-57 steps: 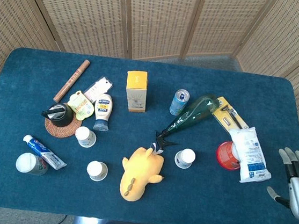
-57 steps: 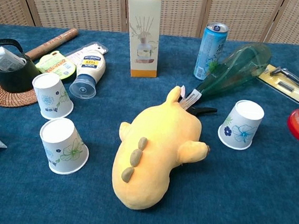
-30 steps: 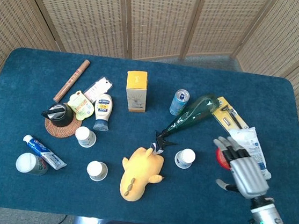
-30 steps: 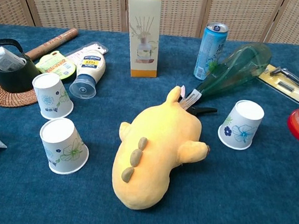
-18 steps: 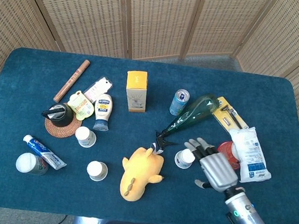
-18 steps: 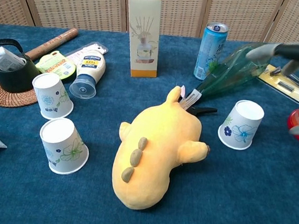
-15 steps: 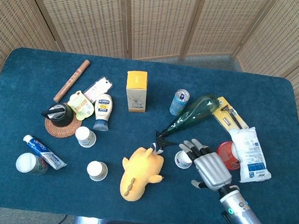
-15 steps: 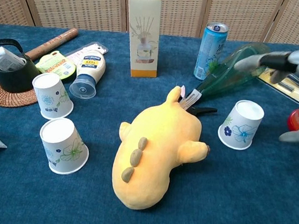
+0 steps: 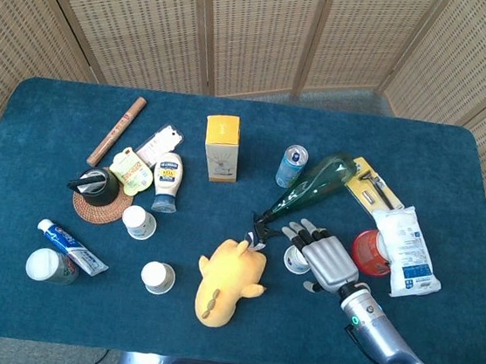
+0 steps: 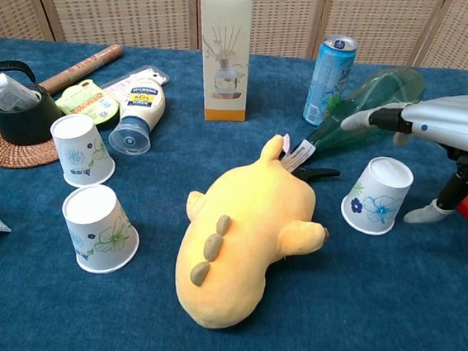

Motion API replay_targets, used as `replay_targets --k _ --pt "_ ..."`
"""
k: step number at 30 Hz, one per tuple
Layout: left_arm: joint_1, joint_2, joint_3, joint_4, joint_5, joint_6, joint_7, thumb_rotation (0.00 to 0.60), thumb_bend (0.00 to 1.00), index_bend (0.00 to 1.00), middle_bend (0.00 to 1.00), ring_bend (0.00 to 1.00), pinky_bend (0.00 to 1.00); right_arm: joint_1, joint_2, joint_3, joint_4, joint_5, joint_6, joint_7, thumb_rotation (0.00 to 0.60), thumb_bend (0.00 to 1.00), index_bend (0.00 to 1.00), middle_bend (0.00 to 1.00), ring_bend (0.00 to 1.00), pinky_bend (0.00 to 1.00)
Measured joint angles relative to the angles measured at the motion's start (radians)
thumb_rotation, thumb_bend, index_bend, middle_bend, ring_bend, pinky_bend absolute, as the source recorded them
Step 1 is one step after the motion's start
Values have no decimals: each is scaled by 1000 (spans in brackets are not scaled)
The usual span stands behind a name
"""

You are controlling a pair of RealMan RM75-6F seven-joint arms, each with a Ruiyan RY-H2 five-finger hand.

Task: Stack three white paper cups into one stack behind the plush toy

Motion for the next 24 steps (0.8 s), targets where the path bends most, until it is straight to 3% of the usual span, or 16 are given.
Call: replay_targets --k 14,19,24 --pt "-1 -4 1 2 -8 -9 13 600 251 113 0 0 161 33 -63 -26 137 19 -33 59 600 0 20 3 0 355" --pt "-2 -7 0 2 -13 -13 18 600 251 113 0 0 161 35 -82 -34 179 -6 -30 114 600 6 91 81 0 450" --pt "-5 -9 3 1 -16 -25 22 600 251 113 0 0 162 26 -94 -42 211 -34 -18 205 600 175 190 183 60 572"
